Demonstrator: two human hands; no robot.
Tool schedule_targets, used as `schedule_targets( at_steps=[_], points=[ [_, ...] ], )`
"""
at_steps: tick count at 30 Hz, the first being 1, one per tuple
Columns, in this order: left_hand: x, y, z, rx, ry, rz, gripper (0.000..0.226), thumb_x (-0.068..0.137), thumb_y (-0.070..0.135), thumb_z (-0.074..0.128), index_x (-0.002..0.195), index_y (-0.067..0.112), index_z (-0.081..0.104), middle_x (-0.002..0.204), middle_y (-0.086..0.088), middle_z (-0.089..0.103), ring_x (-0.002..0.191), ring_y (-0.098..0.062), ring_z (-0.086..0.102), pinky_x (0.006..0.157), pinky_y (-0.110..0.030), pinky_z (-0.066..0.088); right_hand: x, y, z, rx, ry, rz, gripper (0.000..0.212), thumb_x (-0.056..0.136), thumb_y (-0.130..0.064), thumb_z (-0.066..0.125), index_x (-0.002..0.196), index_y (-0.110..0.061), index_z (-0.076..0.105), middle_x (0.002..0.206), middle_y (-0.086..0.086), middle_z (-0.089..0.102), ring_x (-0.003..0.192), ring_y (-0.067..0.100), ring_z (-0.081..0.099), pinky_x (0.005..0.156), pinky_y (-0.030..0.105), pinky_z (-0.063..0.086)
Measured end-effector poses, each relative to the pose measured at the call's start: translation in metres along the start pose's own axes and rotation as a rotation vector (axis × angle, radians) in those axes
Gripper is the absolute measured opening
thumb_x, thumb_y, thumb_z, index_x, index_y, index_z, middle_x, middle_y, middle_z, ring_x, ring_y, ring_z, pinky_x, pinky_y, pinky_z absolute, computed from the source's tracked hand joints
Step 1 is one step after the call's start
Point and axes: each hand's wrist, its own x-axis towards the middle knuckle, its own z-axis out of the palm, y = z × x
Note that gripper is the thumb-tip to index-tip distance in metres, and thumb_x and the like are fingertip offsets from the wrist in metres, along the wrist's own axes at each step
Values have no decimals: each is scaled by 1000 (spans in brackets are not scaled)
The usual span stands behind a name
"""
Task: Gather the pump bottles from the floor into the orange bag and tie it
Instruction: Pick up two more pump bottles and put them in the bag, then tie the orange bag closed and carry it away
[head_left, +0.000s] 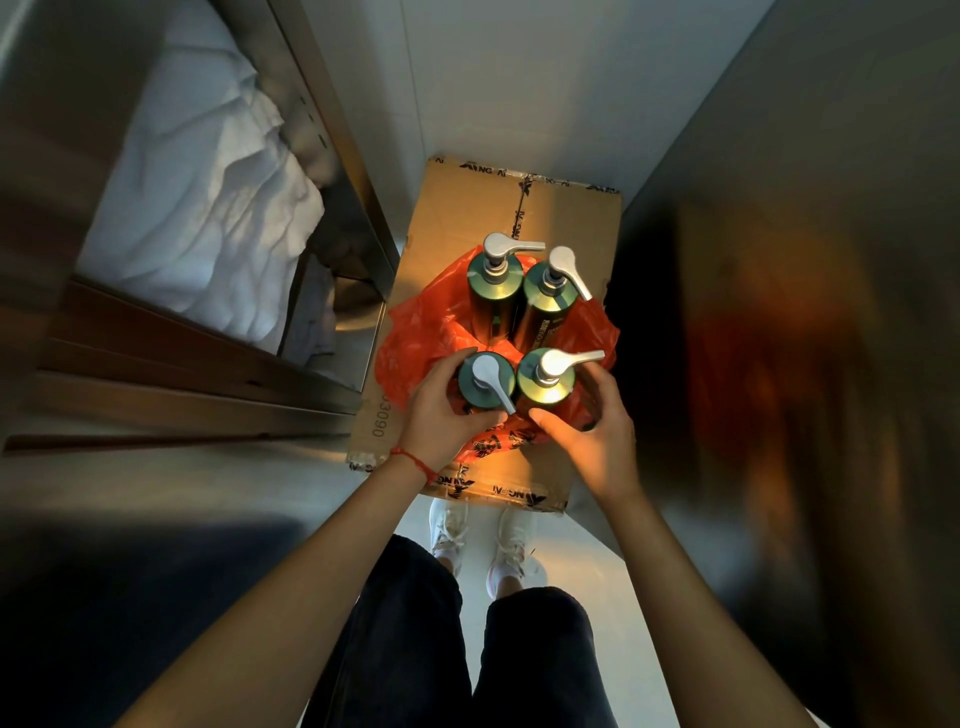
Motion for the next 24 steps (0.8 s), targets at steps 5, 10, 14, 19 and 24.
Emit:
schedule_targets(
  at_steps=[5,10,14,19,24],
  points=[
    [-5,3,-5,-2,-13,-13,75,60,3,81,125,10,46,128,-12,52,120,-21,46,98,-36,44,-2,0,-2,12,5,4,72,65,-17,81,127,-22,46,130,0,53,120,13,50,102,33,43],
    [-21,3,-22,-81,47,-102,72,62,-6,76,126,12,47,118,6,53,115,-14,47,88,-14,45,-12,5,-16,52,22,64,69,70,-11,77,130,-21,45,128,-7,52,116,0,49,93,12,42],
    [-19,1,-42,-137,170,-160,57,72,-5,68,124,8,48,123,-9,53,115,-20,49,93,-32,42,-7,7,-25,131,180,139,50,80,-4,66,126,-14,50,119,-4,54,107,5,54,80,5,43],
    [8,-4,-58,-157,403,-213,37,80,2,62,117,1,54,110,-10,60,106,-24,56,92,-34,44,21,17,-28,150,309,238,41,85,-6,60,125,-3,51,126,16,57,107,16,54,88,24,42],
    [43,-25,-65,-109,457,-365,37,84,15,61,119,6,54,109,-5,59,100,-17,54,86,-29,41,42,36,-22,120,363,314,38,87,-10,59,124,-2,53,126,17,57,106,14,51,88,26,40]
  ],
)
